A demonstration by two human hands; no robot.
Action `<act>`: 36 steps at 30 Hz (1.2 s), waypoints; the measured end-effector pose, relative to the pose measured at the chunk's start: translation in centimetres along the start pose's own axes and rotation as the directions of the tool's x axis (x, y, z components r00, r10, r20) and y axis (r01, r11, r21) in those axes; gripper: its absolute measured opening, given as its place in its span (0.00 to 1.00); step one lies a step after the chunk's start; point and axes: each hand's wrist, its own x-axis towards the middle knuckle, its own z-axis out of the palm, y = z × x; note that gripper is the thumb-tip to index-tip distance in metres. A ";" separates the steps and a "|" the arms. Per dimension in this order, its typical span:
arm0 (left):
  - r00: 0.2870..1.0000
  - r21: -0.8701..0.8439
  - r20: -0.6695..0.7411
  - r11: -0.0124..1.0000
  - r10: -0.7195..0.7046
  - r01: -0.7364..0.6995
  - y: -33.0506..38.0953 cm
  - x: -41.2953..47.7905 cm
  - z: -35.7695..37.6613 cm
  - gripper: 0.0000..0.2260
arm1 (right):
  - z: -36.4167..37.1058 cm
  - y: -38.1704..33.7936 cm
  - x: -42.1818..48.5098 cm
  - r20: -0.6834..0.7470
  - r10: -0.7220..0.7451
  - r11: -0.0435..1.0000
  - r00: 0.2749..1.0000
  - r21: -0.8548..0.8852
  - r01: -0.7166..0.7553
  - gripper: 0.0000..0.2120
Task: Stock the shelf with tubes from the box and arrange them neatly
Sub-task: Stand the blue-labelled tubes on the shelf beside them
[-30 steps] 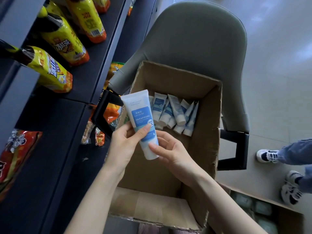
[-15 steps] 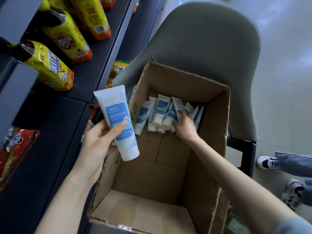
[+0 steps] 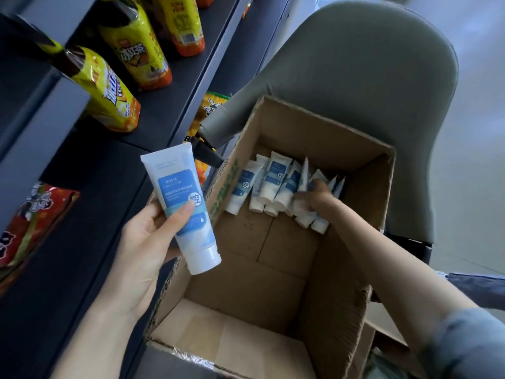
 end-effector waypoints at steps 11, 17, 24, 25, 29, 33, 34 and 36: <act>0.985 0.095 -0.037 0.982 0.169 -0.165 1.7 -5.9 -1.9 0.16 | -2.1 -1.4 -13.6 0.409 -0.307 0.685 0.859 0.722 -0.099 0.15; 0.949 0.165 -0.083 0.943 0.305 -0.288 3.9 -14.5 -5.8 0.15 | -2.1 -3.5 -24.2 0.441 -0.504 0.672 0.743 0.740 0.017 0.21; 0.850 0.216 -0.183 0.864 0.494 -0.456 8.4 -26.8 -11.7 0.14 | -1.2 -8.3 -37.5 0.508 -0.679 0.669 0.531 0.726 0.161 0.18; 0.833 0.225 -0.197 0.851 0.518 -0.475 9.0 -28.5 -12.4 0.14 | -1.0 -9.1 -39.5 0.509 -0.701 0.664 0.500 0.721 0.197 0.18; 0.757 0.261 -0.270 0.802 0.595 -0.537 10.7 -34.8 -15.3 0.15 | 0.2 -11.4 -46.4 0.503 -0.765 0.630 0.403 0.717 0.300 0.18; 0.660 0.309 -0.347 0.746 0.666 -0.590 11.8 -41.0 -18.0 0.16 | 1.6 -13.1 -52.6 0.517 -0.805 0.592 0.290 0.723 0.355 0.20; 0.634 0.320 -0.366 0.732 0.681 -0.602 12.1 -42.6 -18.6 0.16 | 1.9 -13.4 -54.1 0.519 -0.813 0.582 0.263 0.720 0.378 0.20; 0.582 0.347 -0.393 0.701 0.712 -0.624 12.5 -45.6 -19.7 0.15 | 2.6 -14.3 -57.2 0.525 -0.826 0.557 0.205 0.709 0.432 0.20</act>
